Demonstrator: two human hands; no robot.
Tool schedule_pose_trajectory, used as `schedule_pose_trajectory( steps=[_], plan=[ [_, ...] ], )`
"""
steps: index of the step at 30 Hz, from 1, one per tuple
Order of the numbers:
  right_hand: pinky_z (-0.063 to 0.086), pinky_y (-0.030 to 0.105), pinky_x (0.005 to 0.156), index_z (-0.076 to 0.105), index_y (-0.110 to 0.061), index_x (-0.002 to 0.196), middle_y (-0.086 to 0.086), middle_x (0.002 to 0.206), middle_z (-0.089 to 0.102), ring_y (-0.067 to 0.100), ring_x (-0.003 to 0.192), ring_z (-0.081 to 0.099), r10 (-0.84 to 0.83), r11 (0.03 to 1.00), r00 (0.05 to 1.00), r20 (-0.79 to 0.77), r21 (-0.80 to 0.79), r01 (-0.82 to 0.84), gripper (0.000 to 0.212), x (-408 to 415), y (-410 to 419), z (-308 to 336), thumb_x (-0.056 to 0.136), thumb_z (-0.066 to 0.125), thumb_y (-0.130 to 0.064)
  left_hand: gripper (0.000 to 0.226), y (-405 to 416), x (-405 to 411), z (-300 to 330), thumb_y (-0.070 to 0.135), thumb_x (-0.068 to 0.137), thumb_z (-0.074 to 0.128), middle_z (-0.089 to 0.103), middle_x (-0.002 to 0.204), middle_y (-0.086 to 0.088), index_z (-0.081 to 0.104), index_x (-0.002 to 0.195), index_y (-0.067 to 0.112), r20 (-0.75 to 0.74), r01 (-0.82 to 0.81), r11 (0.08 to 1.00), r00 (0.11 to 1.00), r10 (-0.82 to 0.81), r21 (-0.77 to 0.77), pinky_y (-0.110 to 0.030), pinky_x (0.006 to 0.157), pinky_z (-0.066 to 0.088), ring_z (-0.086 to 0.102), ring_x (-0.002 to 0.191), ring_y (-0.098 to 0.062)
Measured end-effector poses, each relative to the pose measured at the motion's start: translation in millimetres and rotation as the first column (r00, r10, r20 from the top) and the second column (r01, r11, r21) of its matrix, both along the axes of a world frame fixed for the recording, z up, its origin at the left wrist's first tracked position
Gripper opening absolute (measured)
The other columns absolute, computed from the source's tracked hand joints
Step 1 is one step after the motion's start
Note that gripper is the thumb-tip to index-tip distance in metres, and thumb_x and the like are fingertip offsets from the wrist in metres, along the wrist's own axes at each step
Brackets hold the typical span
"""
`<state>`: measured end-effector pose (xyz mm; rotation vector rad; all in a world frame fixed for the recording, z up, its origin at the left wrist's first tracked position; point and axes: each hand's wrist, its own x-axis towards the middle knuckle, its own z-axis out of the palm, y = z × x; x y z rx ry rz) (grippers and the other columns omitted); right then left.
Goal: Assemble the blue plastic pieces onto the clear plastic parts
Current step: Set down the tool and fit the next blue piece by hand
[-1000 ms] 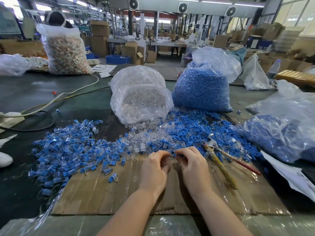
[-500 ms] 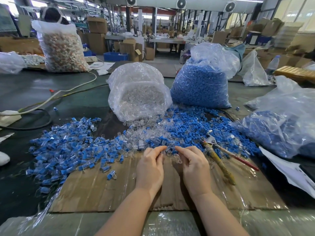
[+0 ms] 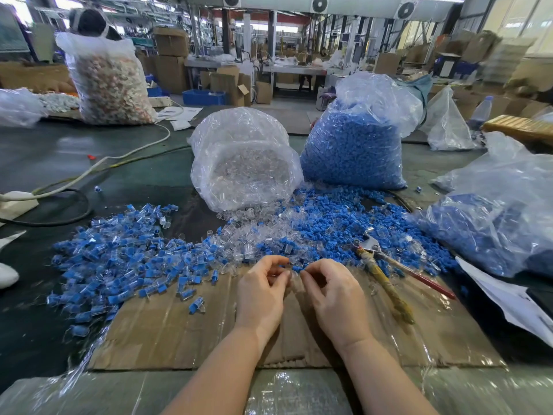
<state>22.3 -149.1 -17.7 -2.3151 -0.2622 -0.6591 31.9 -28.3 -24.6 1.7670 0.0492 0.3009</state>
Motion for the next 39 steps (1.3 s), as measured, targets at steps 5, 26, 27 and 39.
schedule_pose_trajectory(
  steps=[5, 26, 27, 39],
  plan=[
    [0.044, 0.030, 0.066, 0.062, -0.014, 0.072, -0.004, 0.070, 0.060, 0.016, 0.070, 0.055, -0.002, 1.000, 1.000, 0.011, -0.011, 0.002, 0.012, -1.6, 0.8, 1.3, 0.080, 0.070, -0.015, 0.028, 0.6, 0.3, -0.7, 0.001, 0.083, 0.064, 0.067, 0.074, 0.001, 0.061, 0.076, 0.028, -0.030, -0.009, 0.996, 1.000, 0.006, -0.094, -0.015, 0.059, 0.051, 0.066, 0.068, -0.012],
    [0.042, 0.033, 0.067, 0.065, -0.014, 0.071, -0.001, 0.070, 0.063, 0.021, 0.069, 0.057, -0.001, 0.996, 1.000, -0.004, -0.089, 0.001, 0.012, -0.3, 0.7, -2.9, 0.078, 0.073, -0.019, 0.025, 1.0, -7.0, 7.8, -0.002, 0.083, 0.063, 0.067, 0.069, 0.001, 0.065, 0.073, 0.020, -0.039, 0.087, 0.991, 0.995, -0.091, -0.098, -0.010, 0.056, 0.047, 0.059, 0.058, 0.002],
    [0.043, 0.033, 0.067, 0.065, -0.014, 0.073, -0.003, 0.071, 0.063, 0.020, 0.070, 0.057, 0.007, 0.996, 1.000, 0.006, -0.086, -0.006, 0.010, -0.8, 0.8, -2.1, 0.078, 0.073, -0.019, 0.024, 1.3, -6.6, 7.8, -0.001, 0.083, 0.063, 0.066, 0.070, 0.002, 0.065, 0.074, 0.021, -0.040, 0.078, 0.993, 0.996, -0.082, -0.092, -0.010, 0.056, 0.047, 0.059, 0.058, 0.003],
    [0.050, 0.035, 0.064, 0.072, -0.015, 0.087, -0.004, 0.074, 0.059, 0.018, 0.072, 0.057, 0.092, 0.993, 0.992, 0.089, -0.085, -0.085, 0.019, -0.1, 0.1, 0.8, 0.079, 0.067, -0.032, 0.013, 2.6, -5.2, 6.5, 0.005, 0.084, 0.065, 0.069, 0.073, 0.000, 0.067, 0.081, 0.017, -0.066, 0.057, 0.998, 0.996, -0.059, -0.034, -0.015, 0.062, 0.051, 0.064, 0.066, -0.005]
  ],
)
